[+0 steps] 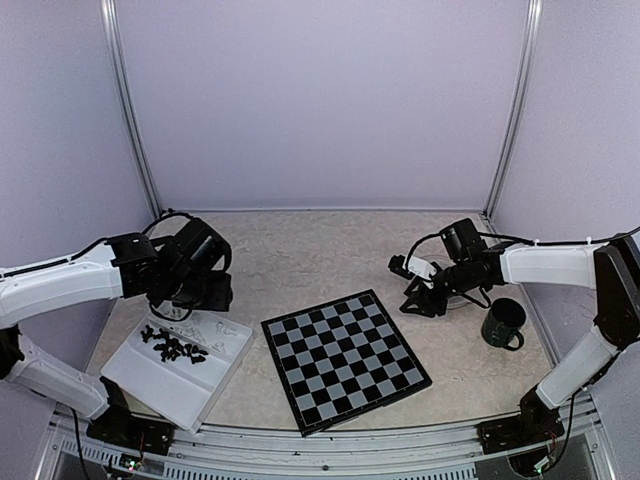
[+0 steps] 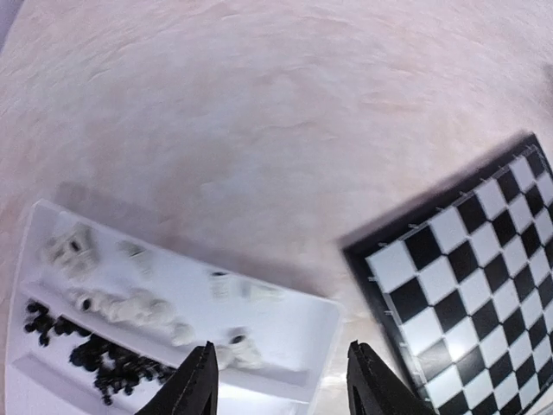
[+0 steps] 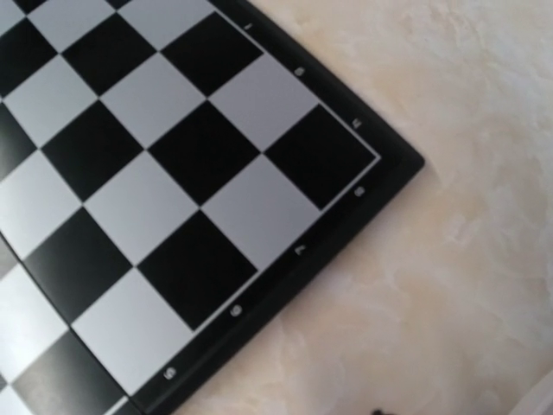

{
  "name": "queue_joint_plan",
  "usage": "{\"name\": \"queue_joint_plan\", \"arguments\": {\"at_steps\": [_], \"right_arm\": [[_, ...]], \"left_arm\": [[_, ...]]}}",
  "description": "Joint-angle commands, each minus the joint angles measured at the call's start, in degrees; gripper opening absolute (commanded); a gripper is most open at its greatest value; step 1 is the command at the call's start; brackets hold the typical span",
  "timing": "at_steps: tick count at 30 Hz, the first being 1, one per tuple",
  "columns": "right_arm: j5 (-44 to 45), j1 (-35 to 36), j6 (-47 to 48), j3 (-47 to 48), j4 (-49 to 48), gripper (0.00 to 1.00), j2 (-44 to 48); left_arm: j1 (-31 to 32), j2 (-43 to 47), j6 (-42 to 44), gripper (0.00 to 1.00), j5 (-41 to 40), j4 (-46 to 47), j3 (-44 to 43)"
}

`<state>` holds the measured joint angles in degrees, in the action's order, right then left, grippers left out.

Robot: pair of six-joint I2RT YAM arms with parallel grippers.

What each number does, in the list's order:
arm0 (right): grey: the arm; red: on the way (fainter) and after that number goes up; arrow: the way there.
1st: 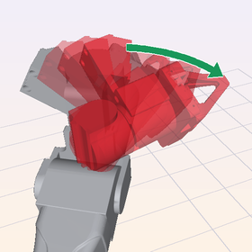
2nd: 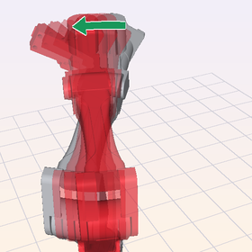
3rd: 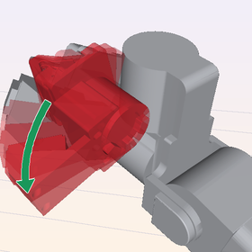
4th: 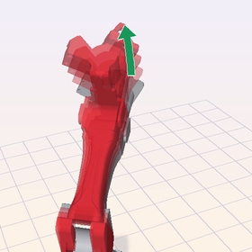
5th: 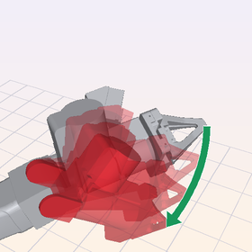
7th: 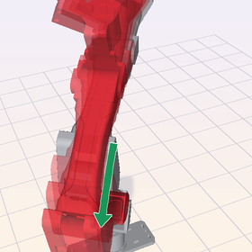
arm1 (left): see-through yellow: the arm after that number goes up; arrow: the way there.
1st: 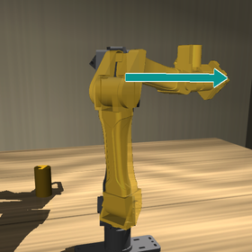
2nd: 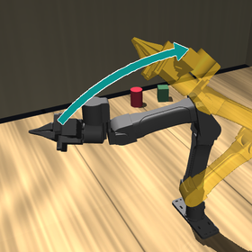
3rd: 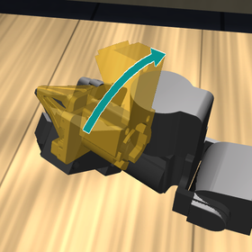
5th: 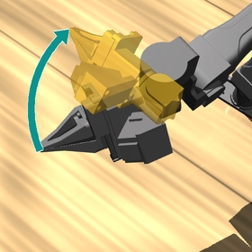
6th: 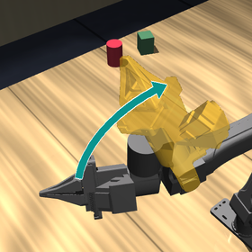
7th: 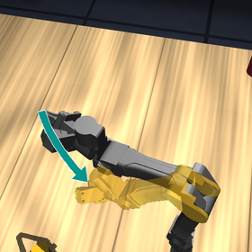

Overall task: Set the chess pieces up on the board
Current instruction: Position the chessboard at the center of the board, then pick up the bishop from the storage box.

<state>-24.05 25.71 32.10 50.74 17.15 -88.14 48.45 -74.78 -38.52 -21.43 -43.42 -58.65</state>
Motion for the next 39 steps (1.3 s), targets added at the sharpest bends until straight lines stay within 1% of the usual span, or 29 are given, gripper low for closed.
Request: {"name": "queue_joint_plan", "arguments": {"at_steps": [1,5,9,12,15,19,22,25,29,33,39], "right_arm": [[-1.8,0.0,0.4,1.2,0.1,0.46,-1.0],[-3.0,0.3,0.7,1.6,0.9,0.47,-1.4],[-3.1,0.7,1.0,1.6,1.2,0.47,-1.2],[-2.8,0.8,1.1,1.6,1.2,0.47,-1.1],[-2.8,0.8,1.2,1.5,1.4,0.47,-1.0],[-2.5,0.8,1.5,1.2,1.3,0.46,-0.9],[-2.3,0.8,1.7,1.2,1.2,0.46,-1.0],[-2.1,0.9,1.9,1.3,1.3,0.47,-1.4],[-2.2,1.0,2.0,1.4,1.5,0.46,-1.6],[-1.9,1.0,2.2,1.3,1.6,0.46,-1.6],[-1.6,1.0,2.2,1.3,1.7,0.46,-1.8]], "left_arm": [[-9.2,7.6,-8.0,0.52,-0.5,-6.8,7.9],[-19.4,15.0,-9.6,0.52,2.9,-9.6,11.4],[-29.3,19.2,-5.3,0.48,8.5,-11.3,13.6],[-34.8,18.8,-2.0,0.45,11.6,-11.9,14.1],[-38.0,15.3,0.9,0.39,14.1,-11.7,14.1],[-39.0,10.3,3.4,0.30,16.8,-11.1,14.4],[-39.0,8.7,4.3,0.29,17.9,-10.7,14.6],[-39.1,6.5,5.1,0.29,18.5,-10.6,14.6],[-39.4,3.9,5.9,0.34,18.2,-10.1,14.5],[-39.8,1.7,7.0,0.34,17.6,-8.7,13.6],[-39.9,-4.0,9.3,0.34,17.5,-7.0,12.2]]}}
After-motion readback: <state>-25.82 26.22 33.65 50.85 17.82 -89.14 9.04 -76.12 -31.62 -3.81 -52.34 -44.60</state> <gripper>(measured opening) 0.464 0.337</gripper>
